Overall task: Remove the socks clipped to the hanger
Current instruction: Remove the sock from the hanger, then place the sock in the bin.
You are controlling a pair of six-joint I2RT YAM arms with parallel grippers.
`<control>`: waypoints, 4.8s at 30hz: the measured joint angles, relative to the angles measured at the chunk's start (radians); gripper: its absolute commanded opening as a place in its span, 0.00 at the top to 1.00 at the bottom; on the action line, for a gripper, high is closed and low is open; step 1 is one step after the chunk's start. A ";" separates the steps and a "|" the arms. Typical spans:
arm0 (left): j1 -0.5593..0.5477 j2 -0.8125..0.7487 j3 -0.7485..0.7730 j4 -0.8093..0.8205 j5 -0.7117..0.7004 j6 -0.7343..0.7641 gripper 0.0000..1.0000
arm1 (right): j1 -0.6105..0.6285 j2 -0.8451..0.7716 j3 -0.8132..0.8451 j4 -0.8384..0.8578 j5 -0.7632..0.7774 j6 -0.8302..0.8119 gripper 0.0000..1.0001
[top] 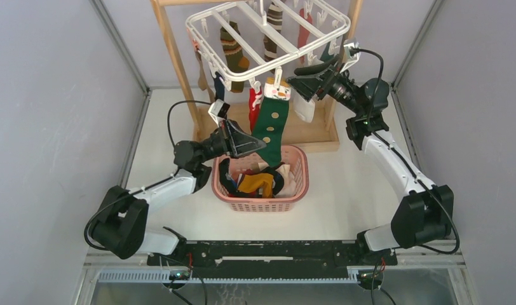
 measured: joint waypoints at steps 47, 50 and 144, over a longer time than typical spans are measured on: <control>0.000 -0.030 -0.006 0.003 0.004 -0.016 1.00 | 0.033 0.276 0.175 0.374 -0.151 0.291 0.31; 0.000 -0.030 -0.006 0.003 0.005 -0.016 1.00 | 0.033 0.277 0.175 0.378 -0.151 0.296 0.28; 0.000 -0.080 -0.156 0.006 0.005 0.000 1.00 | 0.013 0.094 0.094 -0.017 -0.134 0.120 0.09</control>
